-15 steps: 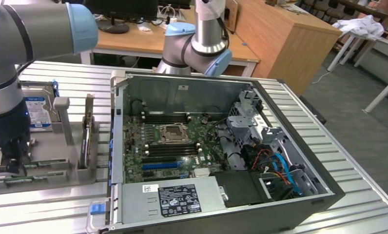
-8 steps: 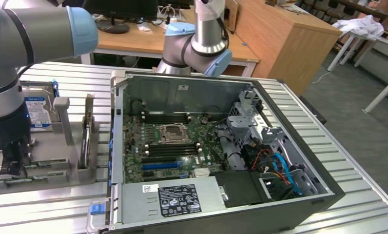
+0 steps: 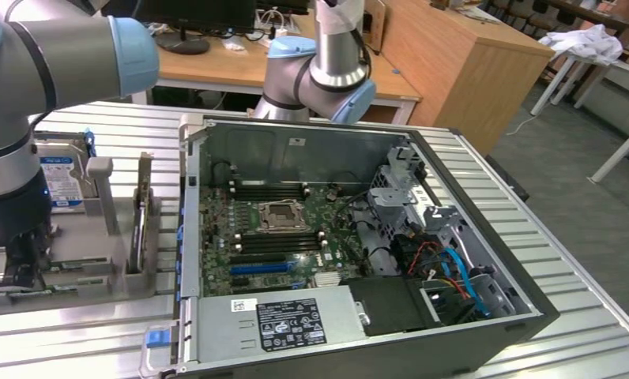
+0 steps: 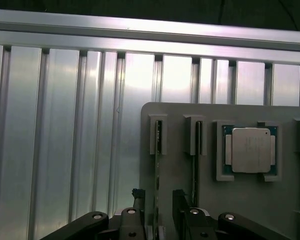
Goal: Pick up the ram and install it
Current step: 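Pick up the ram and move it above insertion slot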
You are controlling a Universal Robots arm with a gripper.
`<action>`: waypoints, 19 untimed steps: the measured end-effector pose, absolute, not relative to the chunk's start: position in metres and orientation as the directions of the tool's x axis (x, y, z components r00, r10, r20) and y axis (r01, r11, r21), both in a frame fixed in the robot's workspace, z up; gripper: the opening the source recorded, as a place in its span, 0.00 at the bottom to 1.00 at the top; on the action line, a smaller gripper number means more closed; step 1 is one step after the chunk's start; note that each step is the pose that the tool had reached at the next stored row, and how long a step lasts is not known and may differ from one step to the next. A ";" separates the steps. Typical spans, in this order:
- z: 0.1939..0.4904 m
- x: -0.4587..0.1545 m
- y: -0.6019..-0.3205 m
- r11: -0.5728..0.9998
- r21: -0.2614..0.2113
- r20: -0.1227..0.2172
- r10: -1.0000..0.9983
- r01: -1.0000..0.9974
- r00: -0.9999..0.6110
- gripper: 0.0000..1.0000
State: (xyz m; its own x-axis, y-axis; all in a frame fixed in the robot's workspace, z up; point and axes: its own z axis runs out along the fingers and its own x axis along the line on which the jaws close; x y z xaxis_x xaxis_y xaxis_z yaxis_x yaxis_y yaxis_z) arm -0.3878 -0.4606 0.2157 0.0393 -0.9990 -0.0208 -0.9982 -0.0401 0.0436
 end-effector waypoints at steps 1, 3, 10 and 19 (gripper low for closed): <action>0.215 -0.388 -0.461 -0.040 0.044 -0.021 -0.999 -0.998 0.039 0.36; 0.214 -0.388 -0.461 -0.040 0.044 -0.021 -0.999 -0.998 0.039 0.36; 0.209 -0.388 -0.461 -0.040 0.044 -0.021 -0.999 -0.998 0.039 0.36; 0.206 -0.388 -0.461 -0.040 0.044 -0.021 -0.999 -0.998 0.039 0.36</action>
